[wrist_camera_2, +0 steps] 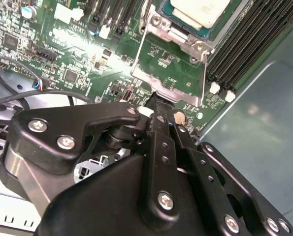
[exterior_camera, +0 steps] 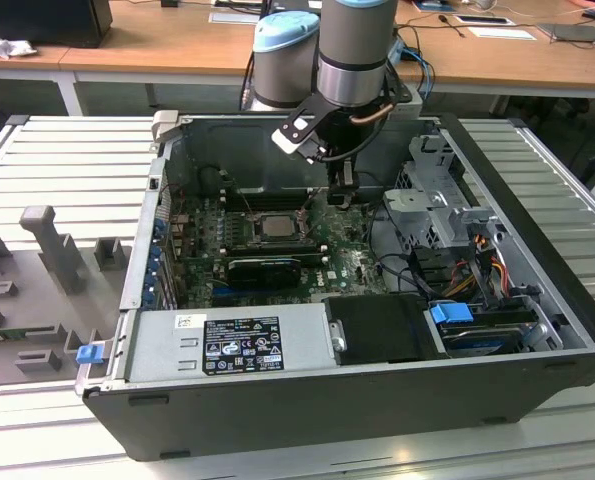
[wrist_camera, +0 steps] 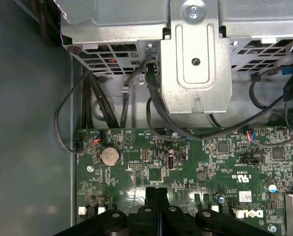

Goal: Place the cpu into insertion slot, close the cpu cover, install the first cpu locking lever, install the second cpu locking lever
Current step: 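Close the cpu cover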

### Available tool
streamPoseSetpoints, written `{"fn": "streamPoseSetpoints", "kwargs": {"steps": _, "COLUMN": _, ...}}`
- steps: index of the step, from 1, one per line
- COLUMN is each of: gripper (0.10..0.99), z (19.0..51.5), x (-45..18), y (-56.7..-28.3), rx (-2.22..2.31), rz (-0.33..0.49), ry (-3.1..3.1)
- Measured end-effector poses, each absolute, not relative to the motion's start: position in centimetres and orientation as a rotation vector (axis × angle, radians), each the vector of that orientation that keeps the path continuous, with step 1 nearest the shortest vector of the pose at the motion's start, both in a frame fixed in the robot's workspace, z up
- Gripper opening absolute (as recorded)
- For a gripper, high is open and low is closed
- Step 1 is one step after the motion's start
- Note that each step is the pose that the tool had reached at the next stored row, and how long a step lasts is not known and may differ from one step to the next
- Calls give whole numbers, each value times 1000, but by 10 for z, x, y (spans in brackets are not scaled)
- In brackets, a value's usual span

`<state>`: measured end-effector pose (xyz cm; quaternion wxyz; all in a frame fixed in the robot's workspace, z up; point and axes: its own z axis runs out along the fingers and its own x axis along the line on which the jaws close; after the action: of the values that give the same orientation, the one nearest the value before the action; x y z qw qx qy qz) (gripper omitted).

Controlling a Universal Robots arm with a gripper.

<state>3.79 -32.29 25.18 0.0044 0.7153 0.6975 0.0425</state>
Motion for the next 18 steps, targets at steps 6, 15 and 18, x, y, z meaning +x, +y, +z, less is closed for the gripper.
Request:
{"fn": "streamPoseSetpoints", "kwargs": {"steps": 6, "gripper": 106, "z": 252, "x": 32, "y": -323, "rx": 2241, "rz": 133, "ry": 2185}}
{"fn": "streamPoseSetpoints", "kwargs": {"steps": 15, "gripper": 106, "z": 252, "x": 24, "y": -323, "rx": 2241, "rz": 133, "ry": 2185}}
{"fn": "streamPoseSetpoints", "kwargs": {"steps": 18, "gripper": 106, "z": 252, "x": 21, "y": -323, "rx": 2241, "rz": 133, "ry": 2185}}
